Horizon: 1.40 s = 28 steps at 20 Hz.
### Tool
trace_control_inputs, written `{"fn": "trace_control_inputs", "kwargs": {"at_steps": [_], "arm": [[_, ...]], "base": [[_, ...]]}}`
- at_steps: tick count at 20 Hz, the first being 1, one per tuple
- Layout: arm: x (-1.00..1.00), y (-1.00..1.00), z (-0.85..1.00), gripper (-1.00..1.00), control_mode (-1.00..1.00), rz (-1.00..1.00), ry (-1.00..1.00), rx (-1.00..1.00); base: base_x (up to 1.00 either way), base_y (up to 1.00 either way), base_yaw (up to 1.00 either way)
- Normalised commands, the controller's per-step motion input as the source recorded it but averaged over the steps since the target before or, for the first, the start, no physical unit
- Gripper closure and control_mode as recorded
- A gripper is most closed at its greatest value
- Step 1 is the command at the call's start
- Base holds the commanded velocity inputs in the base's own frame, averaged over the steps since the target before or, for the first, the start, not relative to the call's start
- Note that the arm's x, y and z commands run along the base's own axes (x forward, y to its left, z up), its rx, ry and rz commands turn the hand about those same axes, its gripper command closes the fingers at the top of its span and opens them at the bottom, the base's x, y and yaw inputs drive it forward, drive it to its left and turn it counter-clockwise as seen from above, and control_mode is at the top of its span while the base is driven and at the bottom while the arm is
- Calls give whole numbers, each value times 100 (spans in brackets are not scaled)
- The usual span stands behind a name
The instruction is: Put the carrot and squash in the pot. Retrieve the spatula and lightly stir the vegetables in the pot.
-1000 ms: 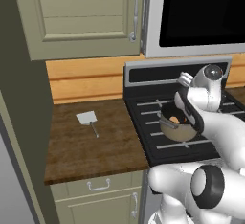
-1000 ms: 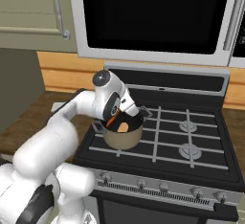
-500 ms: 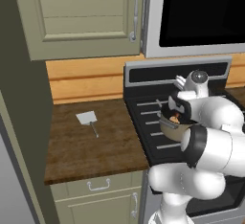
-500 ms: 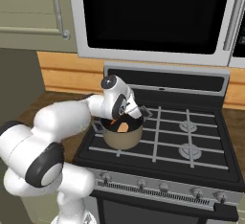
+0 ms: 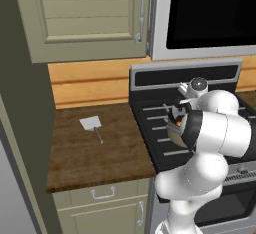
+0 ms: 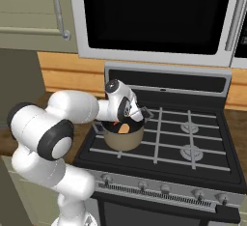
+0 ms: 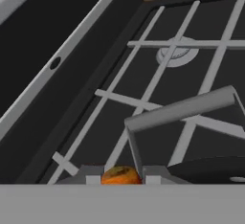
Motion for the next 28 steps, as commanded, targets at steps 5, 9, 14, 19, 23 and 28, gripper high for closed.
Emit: {"fn": "trace_control_inputs", "kwargs": {"at_steps": [5,9,14,19,23,28], "arm": [[4,0,-24,100,-100,-3,0,0],[19,0,-5,100,-100,-6,-1,0],[-14,-2,0,100,-100,-6,-3,0],[-46,2,0,-100,-100,-1,0,0],[-17,0,17,-100,-100,0,0,0],[-5,0,74,-100,-100,3,8,0]], "base": [[0,0,0],[0,0,0],[0,0,0],[0,0,0],[0,0,0],[0,0,0]]}}
